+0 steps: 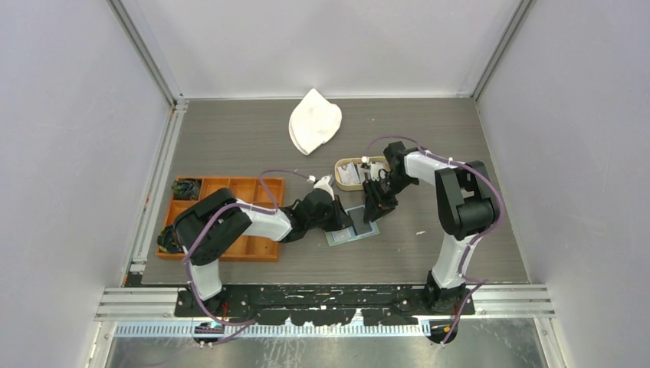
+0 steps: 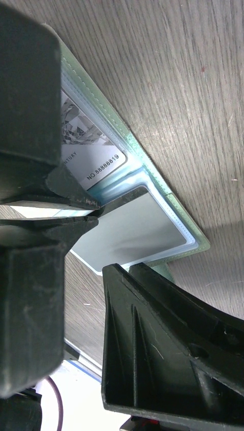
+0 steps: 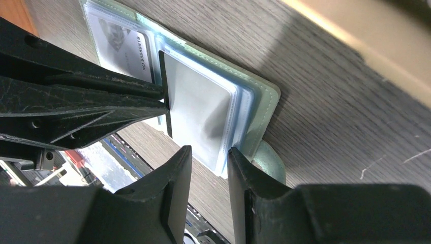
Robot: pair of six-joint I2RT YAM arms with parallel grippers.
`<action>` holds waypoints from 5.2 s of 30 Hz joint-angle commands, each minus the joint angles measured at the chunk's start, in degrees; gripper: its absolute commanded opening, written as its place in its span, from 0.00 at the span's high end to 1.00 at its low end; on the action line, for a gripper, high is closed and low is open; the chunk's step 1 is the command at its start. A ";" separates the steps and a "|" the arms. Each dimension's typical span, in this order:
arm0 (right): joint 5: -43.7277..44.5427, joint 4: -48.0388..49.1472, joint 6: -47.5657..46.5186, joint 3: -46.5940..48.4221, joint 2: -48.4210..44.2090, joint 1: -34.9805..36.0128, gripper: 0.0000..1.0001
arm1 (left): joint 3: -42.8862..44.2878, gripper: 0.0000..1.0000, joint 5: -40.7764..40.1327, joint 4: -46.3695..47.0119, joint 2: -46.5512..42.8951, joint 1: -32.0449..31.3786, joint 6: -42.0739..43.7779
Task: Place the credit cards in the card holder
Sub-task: Insert the credit card into the card holder.
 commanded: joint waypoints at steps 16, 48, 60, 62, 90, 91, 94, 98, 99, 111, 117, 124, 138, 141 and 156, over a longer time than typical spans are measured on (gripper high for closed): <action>-14.79 -6.56 -4.95 3.84 1.79 -3.27 0.72 | 1.19 0.89 1.03 -0.10 1.58 -0.20 0.57; -20.14 -10.28 -7.36 5.08 3.47 -5.37 0.68 | -1.83 0.79 5.18 7.67 2.26 1.33 -0.84; -25.07 -14.96 -11.30 6.39 6.66 -5.25 0.80 | -3.66 0.71 7.32 12.54 2.48 2.06 -1.53; -25.43 -15.27 -11.63 6.52 7.22 -5.22 0.82 | -4.52 0.67 7.33 14.20 2.29 2.16 -1.59; -29.27 -21.40 -17.96 9.48 12.38 -3.42 0.84 | -13.92 0.42 9.61 36.22 2.06 3.57 -3.89; -29.25 -21.13 -17.79 9.47 12.28 -3.35 0.82 | -14.08 0.42 9.77 36.62 1.93 3.57 -3.87; -29.19 -20.94 -17.79 9.45 12.37 -3.04 0.80 | -14.73 0.41 9.88 36.99 1.14 3.52 -3.98; -29.35 -21.08 -18.36 9.63 12.28 -2.22 0.79 | -15.63 0.41 9.30 38.10 0.22 3.57 -4.02; -29.36 -21.25 -18.61 9.66 12.21 -1.85 0.79 | -15.83 0.41 9.12 38.48 0.09 3.52 -4.04; -30.63 -21.48 -19.24 10.28 13.11 -0.34 0.80 | -18.04 0.40 8.65 43.54 -0.71 3.47 -3.01; -31.26 -21.41 -19.31 10.45 13.38 -0.20 0.81 | -18.19 0.40 8.78 41.25 -2.44 2.91 -1.90; -30.55 -20.47 -18.43 10.28 13.51 -0.18 0.83 | -17.61 0.40 9.24 41.74 -1.01 2.73 -2.56; -30.86 -19.28 -18.06 9.68 14.29 -0.10 0.78 | -16.27 0.38 10.26 40.69 0.09 2.39 -3.19; -30.77 -18.67 -17.42 9.54 14.63 -0.12 0.78 | -15.55 0.38 9.96 38.89 0.09 1.95 -2.90; -30.90 -18.90 -17.22 9.95 14.99 -0.07 0.85 | -14.10 0.41 7.48 31.04 -1.97 0.87 -0.88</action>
